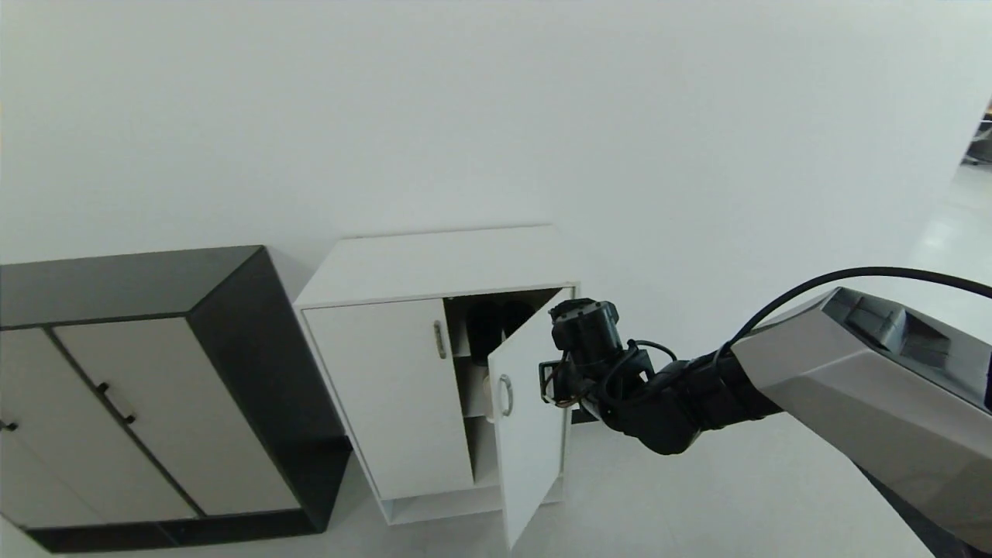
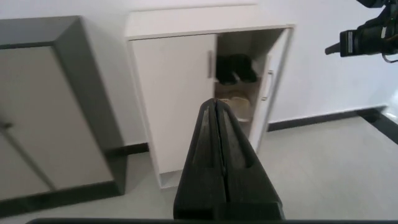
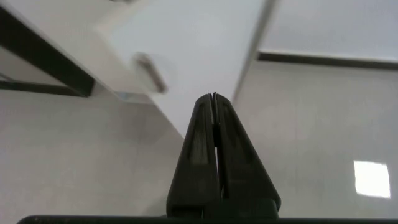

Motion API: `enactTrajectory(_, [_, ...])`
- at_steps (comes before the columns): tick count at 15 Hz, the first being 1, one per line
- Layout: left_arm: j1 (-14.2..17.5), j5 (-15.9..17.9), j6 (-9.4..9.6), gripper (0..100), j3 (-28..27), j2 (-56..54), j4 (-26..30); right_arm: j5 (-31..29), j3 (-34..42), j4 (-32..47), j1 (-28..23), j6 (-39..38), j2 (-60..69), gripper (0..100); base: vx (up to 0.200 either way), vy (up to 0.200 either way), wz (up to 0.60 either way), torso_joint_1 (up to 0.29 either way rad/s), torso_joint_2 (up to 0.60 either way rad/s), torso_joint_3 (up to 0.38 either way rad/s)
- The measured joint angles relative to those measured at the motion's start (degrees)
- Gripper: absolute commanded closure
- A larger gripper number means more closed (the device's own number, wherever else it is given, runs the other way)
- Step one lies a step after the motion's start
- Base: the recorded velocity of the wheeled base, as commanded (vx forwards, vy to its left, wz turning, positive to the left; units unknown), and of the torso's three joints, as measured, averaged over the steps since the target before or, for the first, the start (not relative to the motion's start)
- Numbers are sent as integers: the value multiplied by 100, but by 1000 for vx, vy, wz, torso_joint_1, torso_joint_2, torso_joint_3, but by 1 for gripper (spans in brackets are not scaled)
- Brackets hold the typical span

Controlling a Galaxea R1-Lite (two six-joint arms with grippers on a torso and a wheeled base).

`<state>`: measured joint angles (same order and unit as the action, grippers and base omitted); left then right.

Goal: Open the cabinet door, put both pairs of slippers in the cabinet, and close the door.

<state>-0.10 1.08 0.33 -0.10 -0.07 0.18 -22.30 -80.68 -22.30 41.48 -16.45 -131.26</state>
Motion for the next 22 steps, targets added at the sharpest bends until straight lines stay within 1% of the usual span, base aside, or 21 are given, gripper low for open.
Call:
enactTrajectory(5, [0, 0, 2, 100, 0, 0, 4, -41, 35, -160, -17, 6, -2, 100, 0, 0, 0, 0, 0, 0])
enactTrajectory(8, [10, 2, 0, 100, 0, 0, -5, -39, 317, -351, -113, 0, 48, 100, 0, 0, 0, 0, 0, 0])
enactTrajectory(11, [-1, 0, 0, 100, 0, 0, 2, 21, 922, -898, -213, 96, 232, 100, 0, 0, 0, 0, 0, 0])
enactTrajectory(15, [0, 4, 0, 100, 0, 0, 4, 290, 2076, -1799, -354, 424, 516, 100, 200, 0, 0, 2, 4, 2])
enactTrajectory(19, [-1, 6, 2, 100, -1, 0, 9, 334, 2776, -2237, -452, 446, 645, 100, 200, 0, 0, 1, 2, 2])
enactTrajectory(21, [-1, 6, 0, 100, 2, 0, 6, 334, 3160, -2688, -463, 455, 681, 100, 200, 0, 0, 10, 5, 2])
enactTrajectory(22, [0, 4, 0, 100, 2, 0, 4, 336, 3298, -2789, -461, 463, 691, 100, 0, 0, 0, 0, 0, 0])
